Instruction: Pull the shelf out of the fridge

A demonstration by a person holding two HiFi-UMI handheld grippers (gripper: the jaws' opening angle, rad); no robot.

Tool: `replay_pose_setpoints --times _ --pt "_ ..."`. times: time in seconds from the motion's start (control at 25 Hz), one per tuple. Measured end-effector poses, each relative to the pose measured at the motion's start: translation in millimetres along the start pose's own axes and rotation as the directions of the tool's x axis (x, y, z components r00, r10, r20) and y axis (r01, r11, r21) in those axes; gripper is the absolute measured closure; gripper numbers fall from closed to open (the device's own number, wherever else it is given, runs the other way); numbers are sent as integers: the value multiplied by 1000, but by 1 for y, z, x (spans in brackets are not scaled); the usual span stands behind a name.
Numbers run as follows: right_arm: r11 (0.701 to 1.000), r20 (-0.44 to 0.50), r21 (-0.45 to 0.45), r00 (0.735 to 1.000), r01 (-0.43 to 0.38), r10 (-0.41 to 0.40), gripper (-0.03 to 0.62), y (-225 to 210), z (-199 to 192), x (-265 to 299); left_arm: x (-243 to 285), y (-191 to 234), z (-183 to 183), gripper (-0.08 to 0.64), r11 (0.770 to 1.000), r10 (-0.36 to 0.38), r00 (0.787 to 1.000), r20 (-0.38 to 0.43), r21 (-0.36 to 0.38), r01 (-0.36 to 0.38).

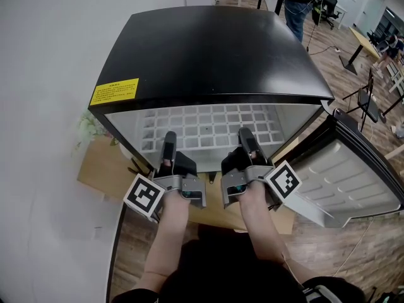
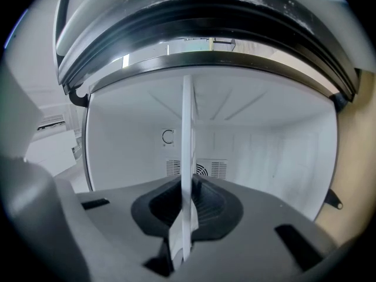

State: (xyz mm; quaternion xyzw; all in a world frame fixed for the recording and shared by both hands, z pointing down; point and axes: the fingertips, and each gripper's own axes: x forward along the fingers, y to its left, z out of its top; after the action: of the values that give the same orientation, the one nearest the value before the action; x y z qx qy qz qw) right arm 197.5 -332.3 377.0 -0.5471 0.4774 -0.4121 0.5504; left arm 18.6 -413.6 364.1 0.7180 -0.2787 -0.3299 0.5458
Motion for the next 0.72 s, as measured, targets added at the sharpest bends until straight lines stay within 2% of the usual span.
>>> replay_pose_setpoints --times 0.72 --pt "1000 14 -2 1000 4 -4 580 0 -3 -14 -14 -2 -3 522 1000 -4 1000 -7 5 4"
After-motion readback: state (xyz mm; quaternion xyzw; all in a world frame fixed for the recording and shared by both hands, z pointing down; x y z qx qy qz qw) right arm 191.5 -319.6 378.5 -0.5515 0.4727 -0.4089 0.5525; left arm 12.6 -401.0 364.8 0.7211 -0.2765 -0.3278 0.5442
